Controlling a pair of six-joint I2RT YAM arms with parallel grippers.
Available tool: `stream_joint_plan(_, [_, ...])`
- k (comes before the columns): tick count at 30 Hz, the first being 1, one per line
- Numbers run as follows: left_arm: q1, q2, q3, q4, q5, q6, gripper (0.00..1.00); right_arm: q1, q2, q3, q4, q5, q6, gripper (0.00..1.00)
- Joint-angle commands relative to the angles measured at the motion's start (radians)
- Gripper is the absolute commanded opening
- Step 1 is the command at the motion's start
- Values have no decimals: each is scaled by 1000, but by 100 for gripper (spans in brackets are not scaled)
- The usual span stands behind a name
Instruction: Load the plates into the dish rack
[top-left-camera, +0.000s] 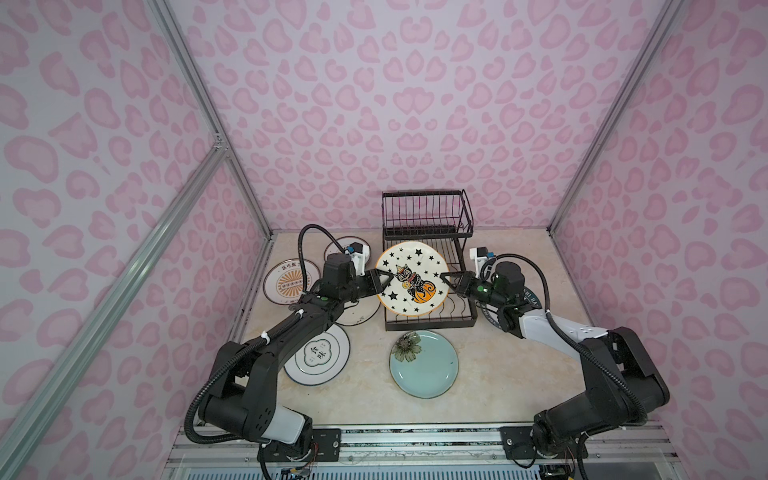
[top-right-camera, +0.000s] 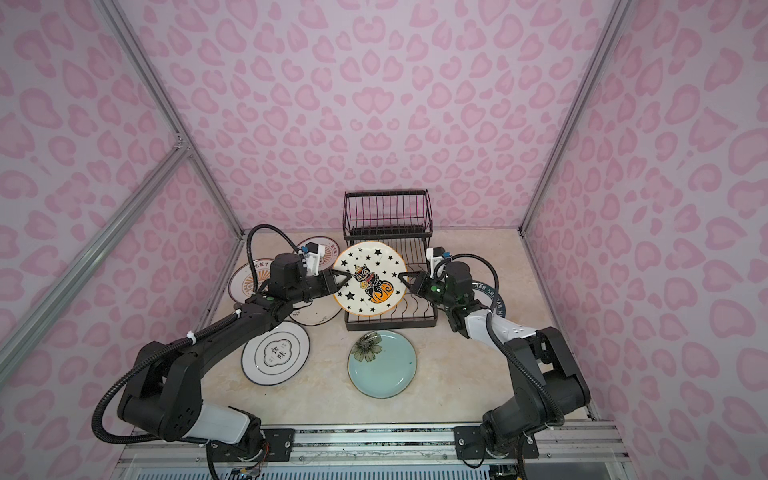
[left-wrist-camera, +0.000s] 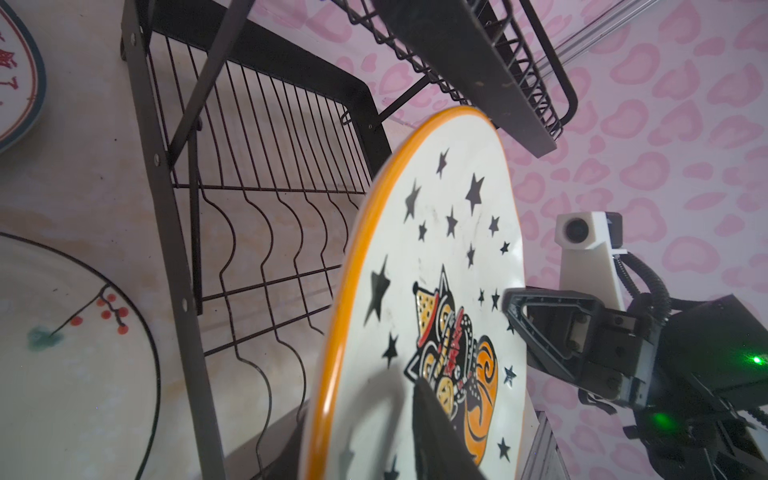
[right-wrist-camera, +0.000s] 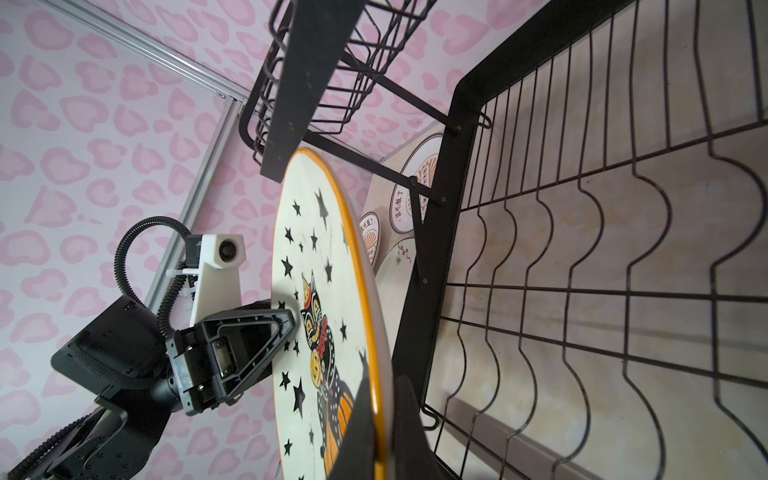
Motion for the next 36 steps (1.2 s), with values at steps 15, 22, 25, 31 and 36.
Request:
stream_joint_plan(15, [-2, -31, 19, 71, 103, 6, 2, 18, -5, 46, 56, -39, -11, 0])
stream_joint_plan(22, [-2, -44, 12, 127, 124, -28, 2, 21, -5, 49, 62, -41, 16, 8])
stream_joint_plan(25, [-3, -55, 11, 133, 126, -29, 2, 24, -10, 47, 59, -40, 19, 18])
stream_joint_plan(31, [-2, -80, 0, 144, 119, -29, 2, 30, -20, 43, 59, -42, 19, 37])
stream_joint_plan(36, [-2, -88, -5, 157, 119, -35, 2, 44, -30, 36, 62, -49, 15, 47])
